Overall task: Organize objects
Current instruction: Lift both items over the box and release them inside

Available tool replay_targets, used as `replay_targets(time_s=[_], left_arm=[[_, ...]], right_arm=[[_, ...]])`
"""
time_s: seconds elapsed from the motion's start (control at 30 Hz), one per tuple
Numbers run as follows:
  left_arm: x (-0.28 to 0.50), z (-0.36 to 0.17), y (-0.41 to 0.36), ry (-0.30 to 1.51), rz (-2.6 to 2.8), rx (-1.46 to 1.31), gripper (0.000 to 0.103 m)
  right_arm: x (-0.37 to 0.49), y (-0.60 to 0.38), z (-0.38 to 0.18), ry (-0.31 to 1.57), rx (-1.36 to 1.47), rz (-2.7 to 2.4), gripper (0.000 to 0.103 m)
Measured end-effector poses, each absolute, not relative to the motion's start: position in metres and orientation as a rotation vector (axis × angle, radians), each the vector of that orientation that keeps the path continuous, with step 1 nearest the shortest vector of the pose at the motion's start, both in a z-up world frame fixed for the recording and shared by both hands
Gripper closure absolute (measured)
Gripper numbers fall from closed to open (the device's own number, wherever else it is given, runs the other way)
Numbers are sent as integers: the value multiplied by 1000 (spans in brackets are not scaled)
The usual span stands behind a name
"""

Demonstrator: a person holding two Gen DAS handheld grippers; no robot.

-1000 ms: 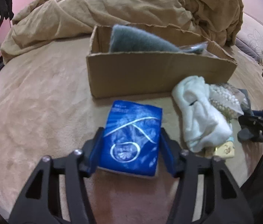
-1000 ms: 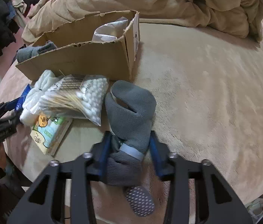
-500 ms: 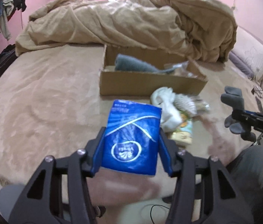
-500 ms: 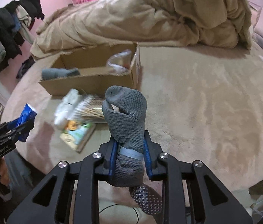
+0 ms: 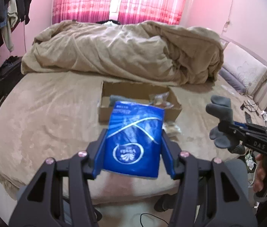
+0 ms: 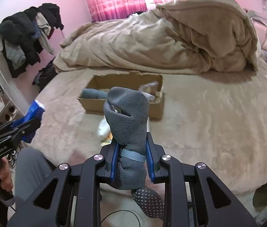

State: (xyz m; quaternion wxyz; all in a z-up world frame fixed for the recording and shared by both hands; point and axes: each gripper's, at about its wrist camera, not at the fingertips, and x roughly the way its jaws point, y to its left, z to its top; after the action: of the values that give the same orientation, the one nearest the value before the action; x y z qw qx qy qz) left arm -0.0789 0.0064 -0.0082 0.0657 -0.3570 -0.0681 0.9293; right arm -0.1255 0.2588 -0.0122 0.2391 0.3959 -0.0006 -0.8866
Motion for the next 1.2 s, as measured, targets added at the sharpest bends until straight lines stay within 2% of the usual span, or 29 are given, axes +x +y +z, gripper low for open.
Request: replay_targets(time_s=[0.33, 0.67, 0.97, 1.2], left_arm=[[-95, 35, -8, -207, 2828, -1001, 50], [-135, 48, -19, -169, 2931, -912, 50], [-204, 9, -23, -200, 2893, -992, 50], [-260, -32, -19, -208, 2845, -1073, 50]], right_arm=[[-120, 235, 40, 20, 944, -2427, 76], [-152, 216, 42, 36, 934, -2418, 76], [-200, 199, 32, 66, 928, -2423, 76], [-242, 182, 1, 71, 974, -2399, 76]])
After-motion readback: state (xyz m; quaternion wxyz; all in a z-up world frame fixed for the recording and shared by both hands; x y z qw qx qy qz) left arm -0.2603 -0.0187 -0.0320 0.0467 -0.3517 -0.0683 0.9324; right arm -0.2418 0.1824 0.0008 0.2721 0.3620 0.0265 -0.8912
